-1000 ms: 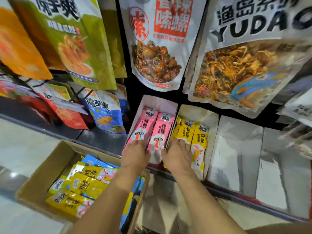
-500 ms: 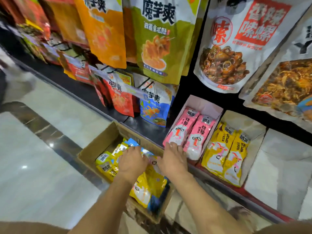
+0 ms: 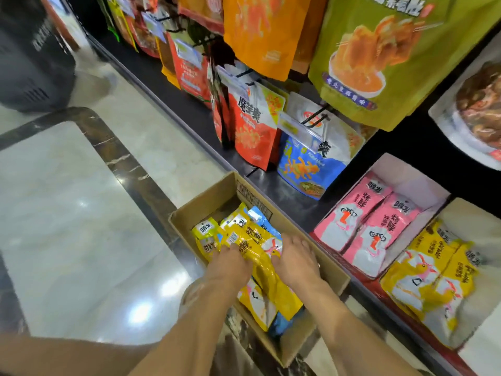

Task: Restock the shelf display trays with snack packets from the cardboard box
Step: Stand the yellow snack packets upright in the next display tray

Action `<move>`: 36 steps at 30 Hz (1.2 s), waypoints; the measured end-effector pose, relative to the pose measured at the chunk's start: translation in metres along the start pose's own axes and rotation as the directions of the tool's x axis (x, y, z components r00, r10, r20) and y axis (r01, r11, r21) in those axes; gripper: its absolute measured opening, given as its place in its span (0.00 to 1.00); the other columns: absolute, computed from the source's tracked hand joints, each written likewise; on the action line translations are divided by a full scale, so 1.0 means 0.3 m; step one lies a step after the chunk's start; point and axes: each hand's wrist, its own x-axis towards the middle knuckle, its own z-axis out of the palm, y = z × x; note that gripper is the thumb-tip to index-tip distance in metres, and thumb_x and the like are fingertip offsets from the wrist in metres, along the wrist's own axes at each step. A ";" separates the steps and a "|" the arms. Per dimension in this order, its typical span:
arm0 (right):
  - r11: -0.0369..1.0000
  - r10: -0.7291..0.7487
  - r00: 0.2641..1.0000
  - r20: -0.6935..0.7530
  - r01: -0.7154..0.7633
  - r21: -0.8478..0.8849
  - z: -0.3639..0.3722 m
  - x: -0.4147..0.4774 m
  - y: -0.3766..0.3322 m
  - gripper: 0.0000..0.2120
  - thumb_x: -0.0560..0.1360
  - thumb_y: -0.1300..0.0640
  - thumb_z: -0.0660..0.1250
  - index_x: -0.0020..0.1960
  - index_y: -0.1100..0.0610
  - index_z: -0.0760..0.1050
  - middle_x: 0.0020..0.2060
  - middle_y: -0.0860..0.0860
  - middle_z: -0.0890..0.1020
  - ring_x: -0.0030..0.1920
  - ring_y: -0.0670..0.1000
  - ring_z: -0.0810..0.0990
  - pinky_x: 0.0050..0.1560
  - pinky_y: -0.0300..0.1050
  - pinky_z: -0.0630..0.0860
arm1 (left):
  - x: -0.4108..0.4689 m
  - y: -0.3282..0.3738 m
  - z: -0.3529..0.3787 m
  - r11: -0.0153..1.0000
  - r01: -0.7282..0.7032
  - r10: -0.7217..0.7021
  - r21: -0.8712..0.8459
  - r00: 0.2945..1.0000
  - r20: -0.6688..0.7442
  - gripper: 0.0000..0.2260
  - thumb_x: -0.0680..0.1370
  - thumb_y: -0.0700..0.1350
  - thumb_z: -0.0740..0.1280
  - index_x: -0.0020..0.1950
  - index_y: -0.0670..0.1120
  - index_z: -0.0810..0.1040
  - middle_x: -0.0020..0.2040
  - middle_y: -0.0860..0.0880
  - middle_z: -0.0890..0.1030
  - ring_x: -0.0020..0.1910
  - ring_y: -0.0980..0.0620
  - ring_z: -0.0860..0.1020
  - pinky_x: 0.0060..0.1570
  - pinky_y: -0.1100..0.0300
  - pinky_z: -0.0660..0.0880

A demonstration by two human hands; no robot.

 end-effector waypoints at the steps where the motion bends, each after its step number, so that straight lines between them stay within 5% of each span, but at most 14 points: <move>1: 1.000 0.001 1.000 0.010 -0.001 0.005 0.006 0.013 0.000 0.29 0.81 0.48 0.61 0.78 0.55 0.59 0.73 0.55 0.68 0.73 0.59 0.66 0.72 0.55 0.65 | 0.011 0.006 0.013 1.000 0.016 -0.015 -0.024 1.000 0.020 0.24 0.81 0.55 0.58 0.72 0.42 0.66 0.69 0.41 0.72 0.69 0.39 0.68 0.66 0.46 0.69; 8: 1.000 0.006 1.000 0.015 -0.005 -0.028 0.066 0.070 0.029 0.29 0.81 0.41 0.61 0.77 0.53 0.61 0.71 0.54 0.71 0.72 0.58 0.67 0.71 0.55 0.65 | 0.059 0.081 0.062 0.961 0.159 -0.157 -0.225 0.987 0.026 0.38 0.75 0.68 0.63 0.73 0.41 0.60 0.69 0.43 0.73 0.69 0.41 0.72 0.64 0.48 0.71; 12: 0.998 0.029 0.999 0.029 -0.031 0.053 0.091 0.086 0.043 0.27 0.80 0.44 0.64 0.75 0.53 0.63 0.68 0.54 0.71 0.70 0.57 0.67 0.69 0.54 0.68 | 0.083 0.104 0.093 0.963 0.178 -0.183 -0.204 0.983 -0.003 0.44 0.73 0.72 0.62 0.75 0.41 0.55 0.71 0.43 0.68 0.70 0.42 0.70 0.64 0.48 0.70; 19: 0.976 0.066 0.993 0.097 -0.085 0.200 0.077 0.110 0.062 0.30 0.74 0.40 0.72 0.70 0.52 0.70 0.65 0.53 0.77 0.67 0.57 0.74 0.65 0.52 0.73 | 0.099 0.111 0.114 0.922 0.165 -0.183 -0.351 0.983 -0.018 0.39 0.76 0.59 0.69 0.74 0.40 0.53 0.71 0.42 0.64 0.65 0.40 0.75 0.58 0.47 0.74; 30: 0.939 0.111 0.993 -0.036 -0.093 0.330 0.021 0.030 0.132 0.17 0.74 0.42 0.71 0.57 0.49 0.74 0.55 0.51 0.78 0.57 0.56 0.79 0.55 0.50 0.76 | 0.072 0.120 0.088 0.742 0.166 -0.229 -0.650 0.973 -0.013 0.40 0.77 0.48 0.70 0.80 0.42 0.48 0.77 0.40 0.60 0.67 0.40 0.73 0.61 0.52 0.72; 33: 0.884 0.129 0.986 -0.110 -0.064 0.463 -0.020 0.001 0.156 0.14 0.74 0.46 0.72 0.54 0.51 0.76 0.51 0.51 0.77 0.54 0.56 0.78 0.52 0.50 0.74 | 0.065 0.105 0.058 0.646 0.121 -0.242 -0.753 0.969 -0.052 0.35 0.75 0.47 0.67 0.78 0.44 0.54 0.67 0.39 0.74 0.59 0.39 0.77 0.57 0.48 0.76; 36: 0.816 0.167 0.973 -0.157 -0.047 0.576 -0.064 -0.033 0.181 0.13 0.74 0.47 0.73 0.53 0.52 0.76 0.47 0.51 0.80 0.48 0.55 0.79 0.44 0.46 0.70 | 0.026 0.117 0.014 0.645 -0.054 -0.195 -0.762 0.953 -0.233 0.24 0.77 0.41 0.64 0.72 0.49 0.66 0.47 0.49 0.79 0.46 0.45 0.78 0.45 0.56 0.72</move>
